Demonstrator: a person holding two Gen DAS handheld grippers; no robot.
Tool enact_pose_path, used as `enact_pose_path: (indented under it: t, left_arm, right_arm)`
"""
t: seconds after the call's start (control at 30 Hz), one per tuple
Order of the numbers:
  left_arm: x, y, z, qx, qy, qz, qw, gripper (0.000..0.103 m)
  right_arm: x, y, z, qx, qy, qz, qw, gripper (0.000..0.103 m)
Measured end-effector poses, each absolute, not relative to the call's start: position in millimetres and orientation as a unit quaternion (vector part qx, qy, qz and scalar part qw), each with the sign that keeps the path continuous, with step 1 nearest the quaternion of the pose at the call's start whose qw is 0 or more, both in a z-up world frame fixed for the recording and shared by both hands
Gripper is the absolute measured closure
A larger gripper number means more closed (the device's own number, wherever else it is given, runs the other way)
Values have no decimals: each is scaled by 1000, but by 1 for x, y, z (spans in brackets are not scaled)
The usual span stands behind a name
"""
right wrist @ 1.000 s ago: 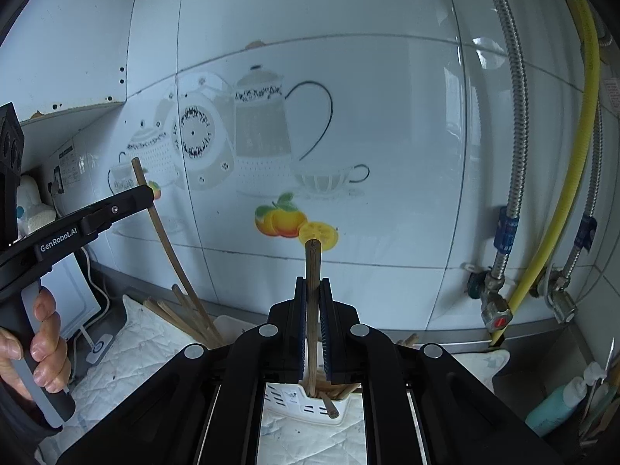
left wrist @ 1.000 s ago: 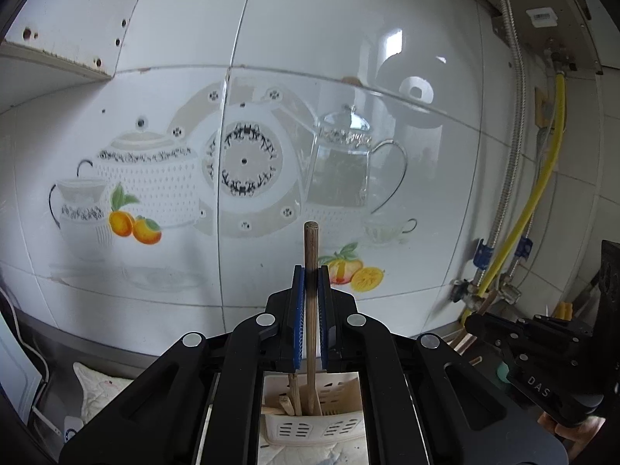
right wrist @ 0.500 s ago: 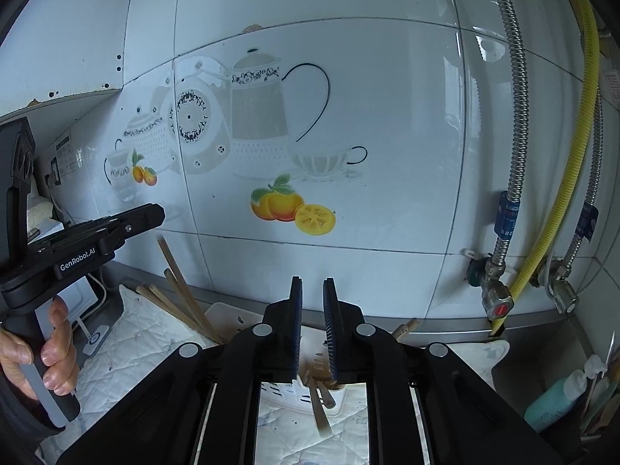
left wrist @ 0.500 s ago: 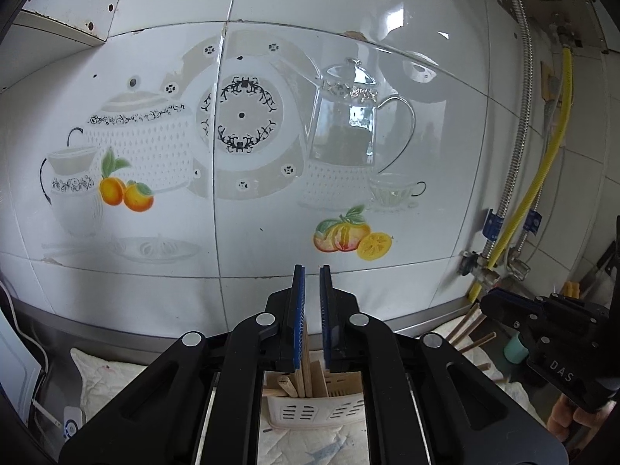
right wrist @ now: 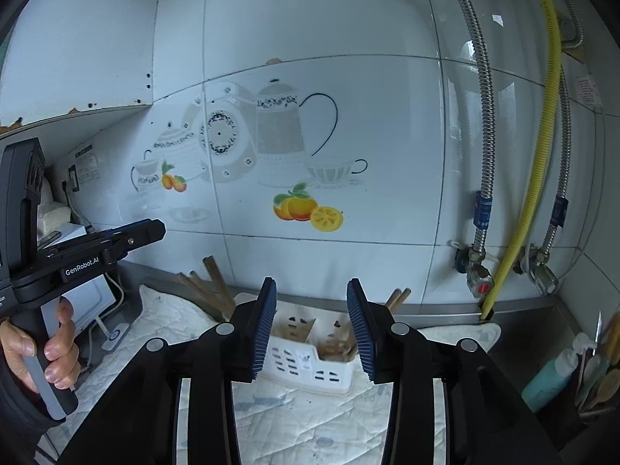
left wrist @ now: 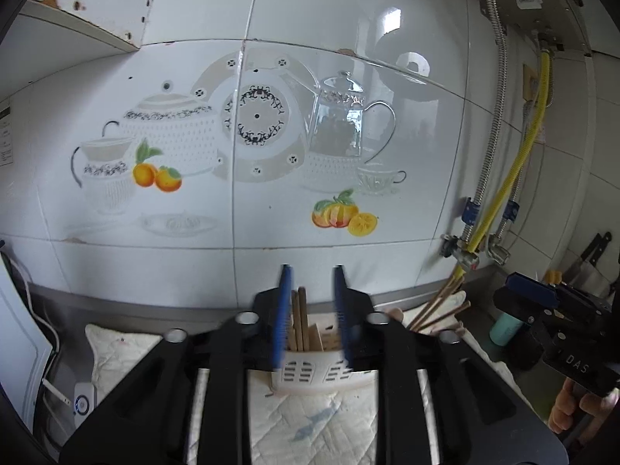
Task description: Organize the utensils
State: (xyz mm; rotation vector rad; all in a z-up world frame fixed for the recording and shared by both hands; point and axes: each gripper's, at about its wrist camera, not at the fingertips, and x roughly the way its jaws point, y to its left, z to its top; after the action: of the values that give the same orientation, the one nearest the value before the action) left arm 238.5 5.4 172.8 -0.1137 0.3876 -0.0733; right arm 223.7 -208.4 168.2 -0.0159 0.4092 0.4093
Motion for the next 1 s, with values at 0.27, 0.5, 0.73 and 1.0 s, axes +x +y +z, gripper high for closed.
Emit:
enact_pose_path:
  t: [0.27, 0.5, 0.73, 1.0]
  left_arm:
    - [186, 5, 164, -47, 194, -41, 979, 48]
    - [145, 6, 159, -45, 191, -39, 980, 25]
    - [105, 1, 172, -31, 171, -41, 984, 11]
    - [75, -10, 176, -18, 169, -60, 984, 5]
  right_arm:
    - [165, -211, 171, -21, 183, 203, 962, 45]
    - [112, -224, 185, -23, 158, 198, 967, 26]
    - [58, -240, 216, -31, 120, 197, 972, 14]
    - [15, -246, 229, -50, 99, 189, 976, 10]
